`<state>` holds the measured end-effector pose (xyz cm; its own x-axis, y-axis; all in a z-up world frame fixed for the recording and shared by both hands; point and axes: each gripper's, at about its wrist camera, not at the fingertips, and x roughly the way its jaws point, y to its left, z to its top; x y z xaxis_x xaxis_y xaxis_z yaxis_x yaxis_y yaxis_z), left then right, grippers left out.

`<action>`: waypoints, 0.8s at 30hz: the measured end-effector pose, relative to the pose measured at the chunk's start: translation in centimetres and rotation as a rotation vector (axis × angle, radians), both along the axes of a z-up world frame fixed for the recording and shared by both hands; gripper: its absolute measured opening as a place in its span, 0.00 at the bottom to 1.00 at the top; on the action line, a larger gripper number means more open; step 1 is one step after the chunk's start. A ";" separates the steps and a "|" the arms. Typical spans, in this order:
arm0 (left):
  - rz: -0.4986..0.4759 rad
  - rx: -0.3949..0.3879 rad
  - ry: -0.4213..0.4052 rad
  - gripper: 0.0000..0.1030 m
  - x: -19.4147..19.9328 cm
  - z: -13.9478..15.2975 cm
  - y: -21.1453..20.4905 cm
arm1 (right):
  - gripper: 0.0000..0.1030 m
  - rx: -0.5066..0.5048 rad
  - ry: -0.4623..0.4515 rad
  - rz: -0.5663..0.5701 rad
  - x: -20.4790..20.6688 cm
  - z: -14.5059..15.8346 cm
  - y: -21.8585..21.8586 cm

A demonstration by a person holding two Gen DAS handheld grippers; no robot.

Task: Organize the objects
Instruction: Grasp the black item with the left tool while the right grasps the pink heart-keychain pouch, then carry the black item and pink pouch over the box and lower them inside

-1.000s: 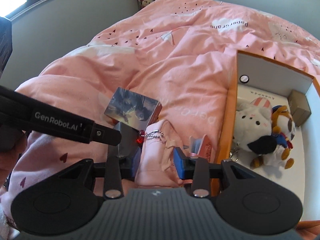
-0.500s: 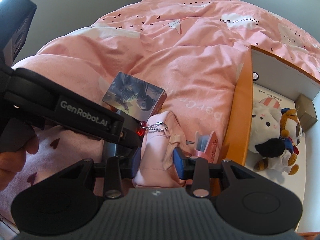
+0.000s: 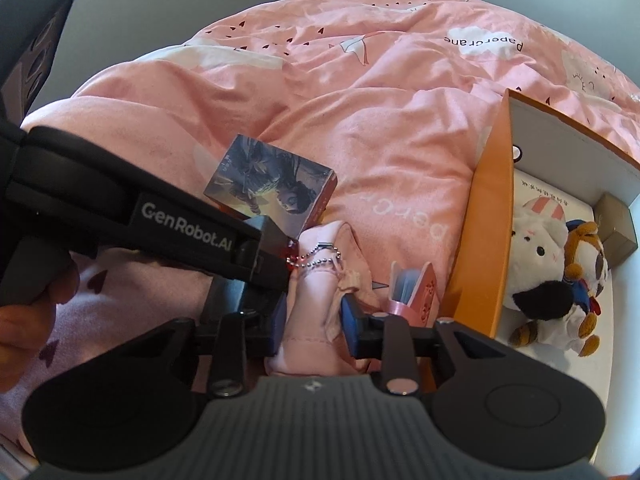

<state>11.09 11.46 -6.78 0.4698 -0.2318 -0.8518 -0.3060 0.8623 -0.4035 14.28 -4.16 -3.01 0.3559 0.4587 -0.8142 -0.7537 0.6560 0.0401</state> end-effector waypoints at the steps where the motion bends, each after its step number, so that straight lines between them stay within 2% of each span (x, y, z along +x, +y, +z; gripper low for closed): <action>1: -0.004 0.005 -0.010 0.44 -0.1 0.3 -0.1 | 0.26 0.009 0.003 -0.003 0.0 0.1 -0.1; 8: -0.023 0.044 -0.090 0.43 -1.5 3.3 0.0 | 0.20 0.065 0.024 -0.023 0.0 1.3 -1.2; 14: -0.032 0.075 -0.166 0.39 -2.7 6.4 0.0 | 0.19 0.183 0.065 -0.044 -0.1 3.5 -2.9; 24: -0.029 0.059 -0.276 0.38 -3.8 10.4 -0.6 | 0.15 0.409 0.129 -0.112 0.4 7.2 -6.9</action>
<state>7.30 10.84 3.58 0.6800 -0.2023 -0.7047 -0.1659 0.8938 -0.4166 14.67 -11.05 4.21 0.3297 0.7169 -0.6143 -0.6504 0.6441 0.4026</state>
